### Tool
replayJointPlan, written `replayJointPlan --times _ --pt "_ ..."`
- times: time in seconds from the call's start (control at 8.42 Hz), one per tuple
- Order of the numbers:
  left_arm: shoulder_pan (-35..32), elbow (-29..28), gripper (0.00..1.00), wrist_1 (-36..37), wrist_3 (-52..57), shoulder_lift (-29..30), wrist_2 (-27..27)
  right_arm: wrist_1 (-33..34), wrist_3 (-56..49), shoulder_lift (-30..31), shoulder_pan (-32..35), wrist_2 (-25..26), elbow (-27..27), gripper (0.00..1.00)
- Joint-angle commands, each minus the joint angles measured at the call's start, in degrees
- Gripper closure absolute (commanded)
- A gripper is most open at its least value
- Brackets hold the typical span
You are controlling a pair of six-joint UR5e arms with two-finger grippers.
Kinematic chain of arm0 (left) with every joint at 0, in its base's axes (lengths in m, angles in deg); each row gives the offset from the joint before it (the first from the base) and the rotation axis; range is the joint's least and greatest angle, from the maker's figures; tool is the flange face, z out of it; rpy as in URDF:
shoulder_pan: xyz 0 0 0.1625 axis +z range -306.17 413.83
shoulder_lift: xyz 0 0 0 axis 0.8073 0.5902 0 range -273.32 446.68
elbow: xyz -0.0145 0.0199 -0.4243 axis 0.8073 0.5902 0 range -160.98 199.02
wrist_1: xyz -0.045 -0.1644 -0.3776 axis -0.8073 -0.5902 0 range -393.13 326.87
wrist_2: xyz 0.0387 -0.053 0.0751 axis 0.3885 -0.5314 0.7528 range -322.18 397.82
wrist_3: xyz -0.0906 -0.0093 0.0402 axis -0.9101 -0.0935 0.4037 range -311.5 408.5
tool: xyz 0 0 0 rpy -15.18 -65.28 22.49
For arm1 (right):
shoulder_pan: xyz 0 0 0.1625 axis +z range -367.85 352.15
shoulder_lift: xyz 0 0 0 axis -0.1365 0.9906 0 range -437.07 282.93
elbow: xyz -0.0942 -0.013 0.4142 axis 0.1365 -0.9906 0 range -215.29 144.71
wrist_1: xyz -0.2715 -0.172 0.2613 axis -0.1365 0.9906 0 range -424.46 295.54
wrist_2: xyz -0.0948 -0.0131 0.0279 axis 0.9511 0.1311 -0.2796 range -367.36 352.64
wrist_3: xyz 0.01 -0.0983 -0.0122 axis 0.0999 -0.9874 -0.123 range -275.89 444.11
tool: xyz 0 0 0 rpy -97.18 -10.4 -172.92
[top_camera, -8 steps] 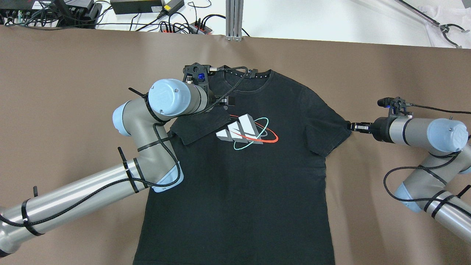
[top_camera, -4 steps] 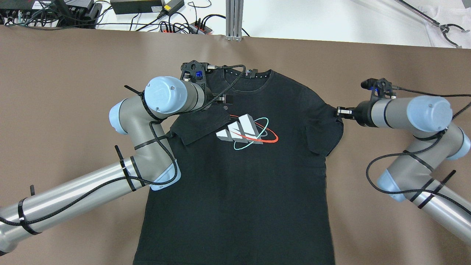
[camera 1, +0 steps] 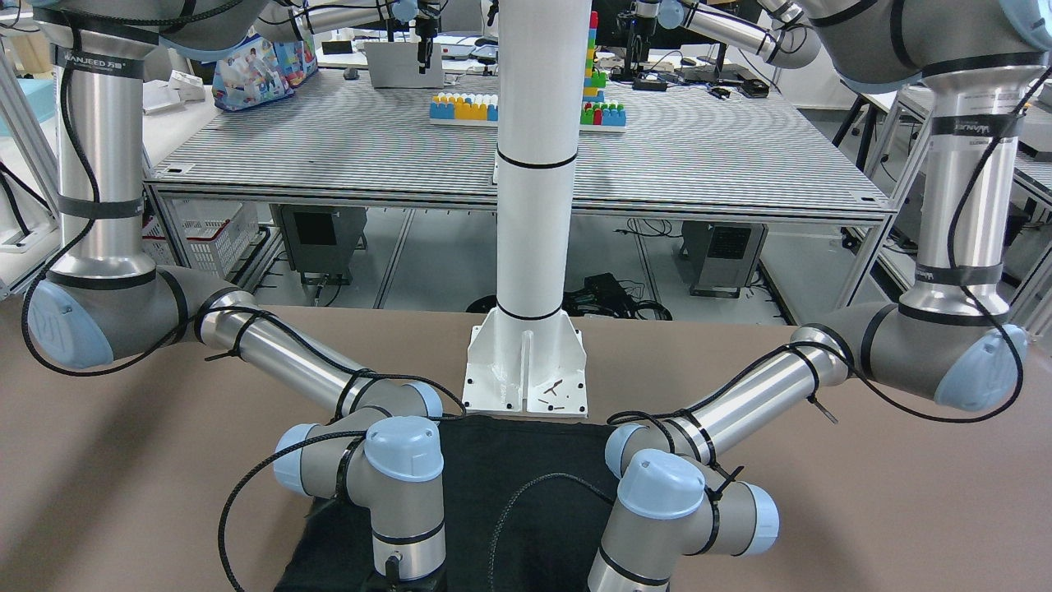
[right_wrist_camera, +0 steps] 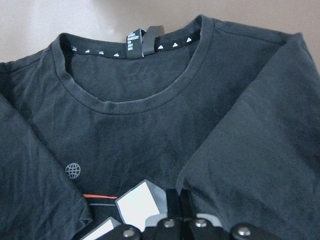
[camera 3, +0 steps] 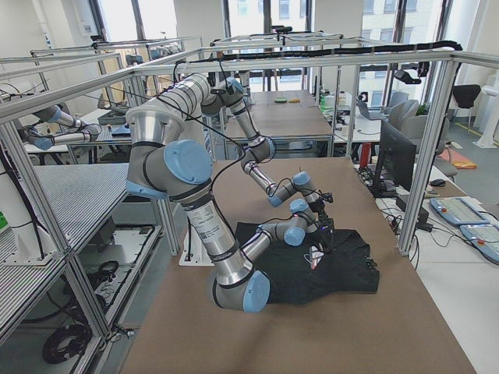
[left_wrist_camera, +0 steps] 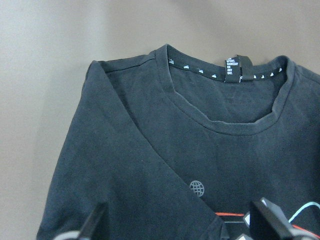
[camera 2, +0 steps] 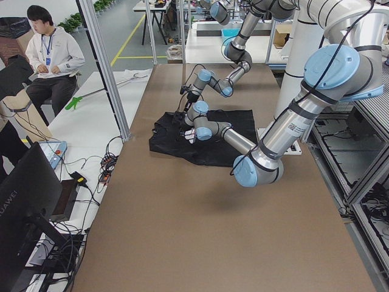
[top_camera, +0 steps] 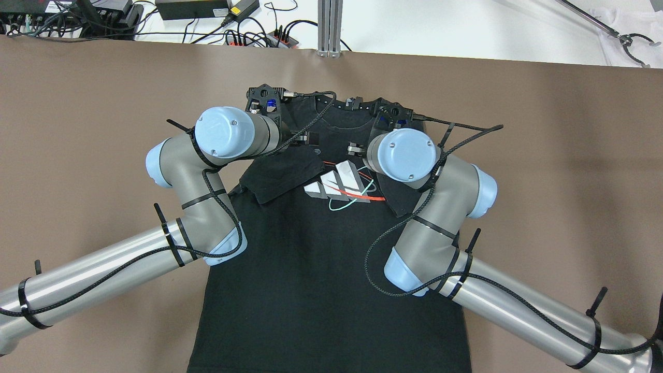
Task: Fold clothes
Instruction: 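Grasp the other sleeve with the right gripper and fold it toward the left gripper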
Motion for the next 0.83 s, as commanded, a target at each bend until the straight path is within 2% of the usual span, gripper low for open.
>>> replayJointPlan --times 0.0,0.24,0.36,0.47,0.71 --pt "-0.07 0.0 0.0 0.0 0.0 0.08 -0.01 -5.0 -6.69 3.49 1.41 -0.52 -0.66 1.0" --pt "-0.07 0.0 0.0 0.0 -0.08 0.17 -0.01 -9.49 -12.03 7.11 5.28 -6.3 -0.75 1.0" --pt "-0.07 0.0 0.0 0.0 -0.08 0.25 -0.01 -9.16 -13.9 7.29 7.12 -7.03 -1.1 1.0" --pt "-0.07 0.0 0.0 0.0 0.0 0.26 0.08 -9.42 -17.22 8.86 9.93 -10.6 -1.1 1.0" --pt "-0.07 0.0 0.0 0.0 -0.17 0.52 -0.01 -9.42 -18.4 9.14 9.96 -11.25 -1.45 1.0"
